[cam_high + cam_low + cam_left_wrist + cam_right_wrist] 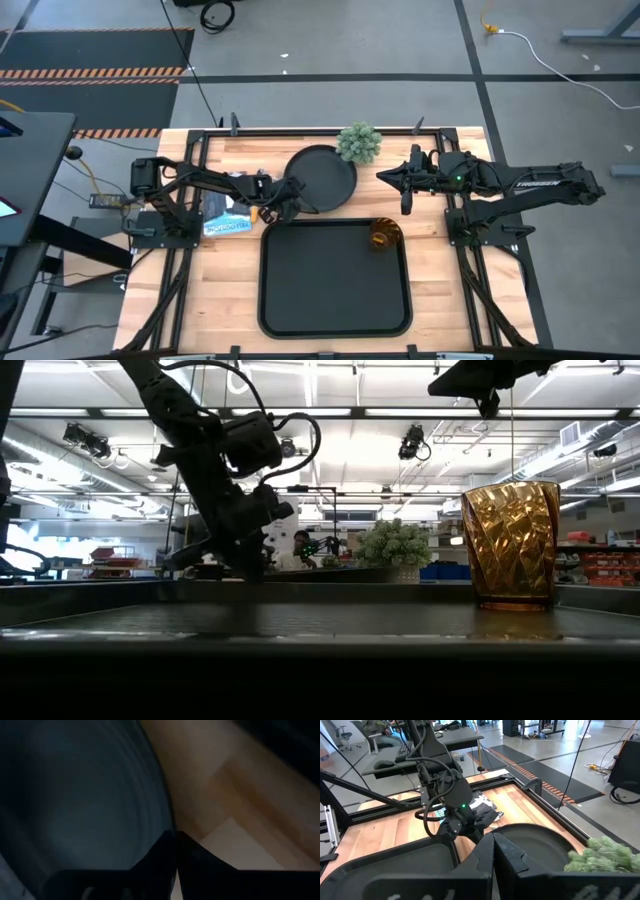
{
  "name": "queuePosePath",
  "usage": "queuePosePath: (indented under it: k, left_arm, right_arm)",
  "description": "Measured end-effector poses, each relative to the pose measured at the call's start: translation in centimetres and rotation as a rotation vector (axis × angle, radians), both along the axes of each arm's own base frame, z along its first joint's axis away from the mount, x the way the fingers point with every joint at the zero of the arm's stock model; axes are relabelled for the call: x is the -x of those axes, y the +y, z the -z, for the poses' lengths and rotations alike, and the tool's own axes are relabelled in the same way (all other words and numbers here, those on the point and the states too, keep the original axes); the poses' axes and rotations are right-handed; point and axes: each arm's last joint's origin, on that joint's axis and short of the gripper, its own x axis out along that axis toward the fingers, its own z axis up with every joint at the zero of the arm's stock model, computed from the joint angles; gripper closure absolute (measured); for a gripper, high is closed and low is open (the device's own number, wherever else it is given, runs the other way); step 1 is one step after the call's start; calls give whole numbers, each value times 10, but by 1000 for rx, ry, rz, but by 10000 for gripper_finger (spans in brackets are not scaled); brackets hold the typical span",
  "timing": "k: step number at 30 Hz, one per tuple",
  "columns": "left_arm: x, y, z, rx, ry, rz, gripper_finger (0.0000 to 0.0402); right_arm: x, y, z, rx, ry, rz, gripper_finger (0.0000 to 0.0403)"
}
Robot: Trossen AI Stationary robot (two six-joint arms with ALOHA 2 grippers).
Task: Pick and place plate/cup/fork/spoon on tray
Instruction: Put the black plate on the black tray
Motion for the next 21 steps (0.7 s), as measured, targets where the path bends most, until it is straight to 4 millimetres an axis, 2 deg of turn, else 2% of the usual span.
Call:
queuePosePath:
  k: [10,17,21]
  left_arm:
    - [2,-4,-5,46,9,21,389]
    - [-5,-16,-48,80,100,18,389]
    - [-11,-35,-76,162,154,38,389]
  right_arm:
    - [0,0,0,0,-1,0,392]
    - [0,0,0,0,-4,1,392]
    - [0,0,0,-1,-3,1,392]
